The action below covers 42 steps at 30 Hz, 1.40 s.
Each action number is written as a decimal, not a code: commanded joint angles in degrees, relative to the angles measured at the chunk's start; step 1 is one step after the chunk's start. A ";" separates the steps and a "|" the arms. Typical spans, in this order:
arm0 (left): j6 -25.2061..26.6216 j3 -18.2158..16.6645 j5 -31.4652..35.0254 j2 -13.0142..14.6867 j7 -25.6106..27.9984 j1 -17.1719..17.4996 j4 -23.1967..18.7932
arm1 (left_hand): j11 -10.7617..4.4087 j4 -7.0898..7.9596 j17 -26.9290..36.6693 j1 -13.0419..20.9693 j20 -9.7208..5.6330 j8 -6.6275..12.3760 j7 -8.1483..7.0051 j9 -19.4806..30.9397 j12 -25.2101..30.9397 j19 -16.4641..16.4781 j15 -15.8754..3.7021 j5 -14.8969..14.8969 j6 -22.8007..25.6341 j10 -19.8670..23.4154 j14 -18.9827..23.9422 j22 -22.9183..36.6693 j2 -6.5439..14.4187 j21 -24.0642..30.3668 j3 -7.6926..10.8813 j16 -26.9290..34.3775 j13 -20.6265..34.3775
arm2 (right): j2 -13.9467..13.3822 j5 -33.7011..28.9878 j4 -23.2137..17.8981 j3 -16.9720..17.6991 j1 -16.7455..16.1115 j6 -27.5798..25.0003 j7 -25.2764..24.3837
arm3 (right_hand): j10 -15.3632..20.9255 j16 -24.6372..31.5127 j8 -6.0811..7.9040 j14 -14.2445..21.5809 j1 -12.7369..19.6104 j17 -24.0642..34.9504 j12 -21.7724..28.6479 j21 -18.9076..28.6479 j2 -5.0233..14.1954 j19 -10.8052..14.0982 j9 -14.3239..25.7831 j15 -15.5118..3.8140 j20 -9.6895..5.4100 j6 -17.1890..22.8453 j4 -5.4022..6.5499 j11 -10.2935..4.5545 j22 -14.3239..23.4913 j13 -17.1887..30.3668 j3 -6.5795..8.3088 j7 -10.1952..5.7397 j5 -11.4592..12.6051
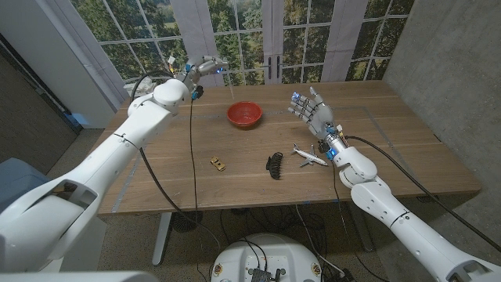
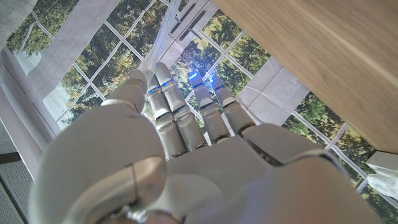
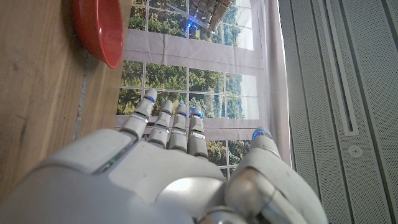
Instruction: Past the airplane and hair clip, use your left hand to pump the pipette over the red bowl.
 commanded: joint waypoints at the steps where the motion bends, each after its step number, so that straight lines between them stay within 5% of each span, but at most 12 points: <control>1: 6.55 -3.72 -5.31 3.27 3.97 5.08 -7.91 | -0.21 -0.47 0.13 -0.63 0.51 -0.26 0.33 0.09 -0.03 0.18 -8.66 -0.16 -0.20 -0.23 -0.25 0.34 0.00 0.03 0.12 0.13 0.19 | -1.34 -0.87 -0.30 0.49 0.57 -1.35 -0.93 | -0.01 -0.06 0.00 0.26 -0.39 0.17 0.41 -0.10 -0.11 0.49 0.07 0.23 0.31 0.14 -0.24 0.15 0.07 0.10 -0.07 0.22 0.32; 19: 10.97 -9.17 -11.26 6.22 10.58 13.24 -15.81 | -0.18 -0.68 0.16 -1.05 0.92 -0.06 0.91 0.10 0.14 0.03 -8.52 -0.26 0.07 -0.13 -0.32 0.38 -0.14 0.00 0.03 0.26 0.20 | -1.49 -1.61 2.08 0.28 2.95 -2.13 -0.26 | -0.66 -0.19 -0.36 0.15 -0.79 0.00 0.21 -0.98 -0.22 -0.66 0.03 -0.43 -0.58 -0.89 -0.34 -0.10 0.06 -0.23 0.08 -0.83 0.27; 33: 11.04 -13.27 -15.46 6.72 14.81 18.97 -17.79 | -0.15 -0.47 0.11 -1.86 1.21 -0.03 1.42 0.10 0.19 0.04 -8.27 -0.30 0.03 -0.20 -0.17 0.41 0.00 0.04 0.10 0.30 0.20 | -1.29 -3.21 3.02 0.29 4.61 -1.37 -0.67 | -0.80 -0.64 -0.49 -0.47 -0.96 -0.40 0.20 -1.22 -0.44 -0.14 -0.04 -1.47 -2.09 -1.62 -0.58 0.05 0.01 -0.65 0.28 -1.59 0.22; 42: 11.67 -14.99 -17.04 6.73 18.03 21.73 -18.43 | 0.27 -0.60 0.04 -2.40 1.17 0.04 1.78 0.09 0.35 -0.02 -8.11 -0.40 0.19 0.12 -0.15 0.44 -0.47 0.05 -0.05 0.28 0.18 | -1.21 -3.41 4.15 0.03 6.37 -1.37 0.54 | -1.96 -1.04 -0.60 -1.21 -1.09 -0.69 -0.20 -1.60 -0.49 -0.47 -0.08 -1.49 -1.51 -2.15 -0.64 -0.32 -0.03 -0.88 0.38 -2.17 0.19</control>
